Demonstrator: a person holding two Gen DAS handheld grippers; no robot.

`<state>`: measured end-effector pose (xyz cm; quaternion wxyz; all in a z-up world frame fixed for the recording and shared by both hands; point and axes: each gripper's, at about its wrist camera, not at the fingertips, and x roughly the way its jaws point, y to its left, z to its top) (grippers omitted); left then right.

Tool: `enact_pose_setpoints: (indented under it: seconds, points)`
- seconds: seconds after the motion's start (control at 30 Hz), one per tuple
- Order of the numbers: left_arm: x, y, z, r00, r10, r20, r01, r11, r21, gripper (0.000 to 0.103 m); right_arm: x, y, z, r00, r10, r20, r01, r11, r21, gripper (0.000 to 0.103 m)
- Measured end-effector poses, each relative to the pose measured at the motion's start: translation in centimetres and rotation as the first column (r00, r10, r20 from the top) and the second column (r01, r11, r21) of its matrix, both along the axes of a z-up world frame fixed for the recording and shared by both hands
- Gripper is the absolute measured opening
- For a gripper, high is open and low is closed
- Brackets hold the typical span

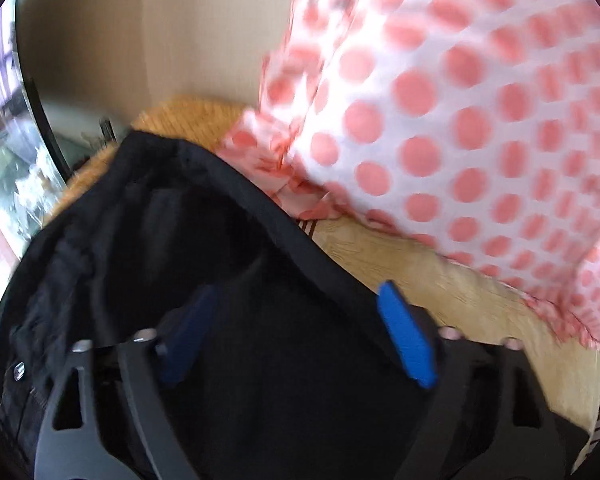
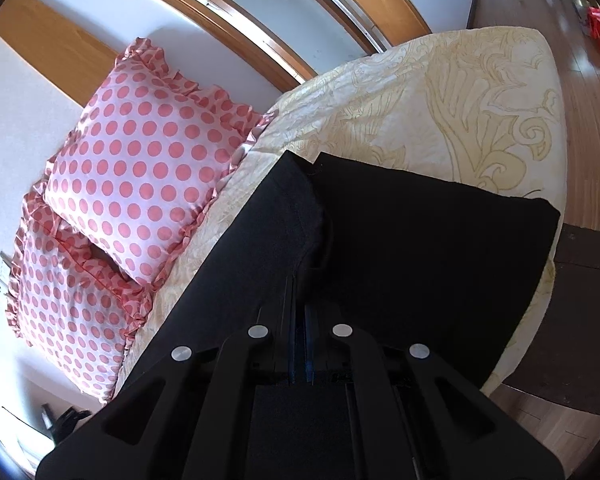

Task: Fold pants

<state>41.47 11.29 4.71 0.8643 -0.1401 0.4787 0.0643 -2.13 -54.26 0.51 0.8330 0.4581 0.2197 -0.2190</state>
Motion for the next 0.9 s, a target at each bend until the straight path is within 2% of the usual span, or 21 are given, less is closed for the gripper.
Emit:
enact_pose_setpoints:
  seconds: [0.07,0.2,0.27,0.33,0.37,0.4,0.53,0.63,0.73,0.83,0.9]
  points:
    - [2.1,0.6,-1.5,0.998,0.031,-0.058,-0.033,0.998,-0.044,0.073,0.2,-0.1,0.0,1.000,0.006,-0.010,-0.006,1.000,-0.002,0.003]
    - [3.3,2.2,-2.4,0.989,0.139,-0.043,-0.143,0.983,-0.111,0.072,0.7,-0.1,0.2,0.999,0.015,-0.032,-0.016,0.999,-0.033,0.003]
    - [3.3,3.1,-2.5,0.983,0.181,-0.030,-0.184,0.973,-0.137,0.058,1.0,0.0,0.3,0.999,0.016,-0.038,-0.018,0.999,-0.047,0.003]
    - [3.2,3.9,-2.6,0.983,0.183,-0.019,-0.184,0.965,-0.186,0.014,1.2,0.0,0.5,0.999,0.020,-0.041,-0.023,0.998,-0.062,0.003]
    - [2.9,4.4,-2.8,0.983,0.180,-0.022,-0.180,0.954,-0.238,0.014,1.3,0.0,0.5,0.999,0.022,-0.039,-0.025,0.997,-0.068,0.003]
    - [2.6,4.8,-2.8,0.981,0.192,-0.026,-0.193,0.948,-0.254,0.009,1.4,-0.1,0.6,0.999,0.025,-0.037,-0.027,0.997,-0.071,0.003]
    - [-0.2,5.7,-1.8,0.980,0.197,0.007,-0.188,0.945,-0.268,0.007,2.0,-0.4,1.4,0.999,0.039,-0.018,-0.041,0.995,-0.091,0.003]
    - [-4.1,5.9,0.8,0.981,0.174,0.083,-0.146,0.953,-0.266,0.007,2.5,-0.9,2.7,0.999,0.051,0.017,-0.049,0.992,-0.113,0.003]
    - [-9.9,5.6,4.6,0.974,0.134,0.181,-0.086,0.965,-0.248,0.007,2.9,-1.9,4.6,0.997,0.062,0.051,-0.054,0.987,-0.149,0.003]
    - [-17.6,5.7,8.6,0.951,0.101,0.292,-0.043,0.979,-0.199,0.008,2.9,-2.7,6.7,0.993,0.069,0.100,-0.050,0.983,-0.176,0.003]
    - [-22.0,6.5,9.7,0.935,0.107,0.338,-0.040,0.979,-0.198,0.009,2.4,-3.2,8.0,0.988,0.069,0.138,-0.043,0.982,-0.184,0.003]
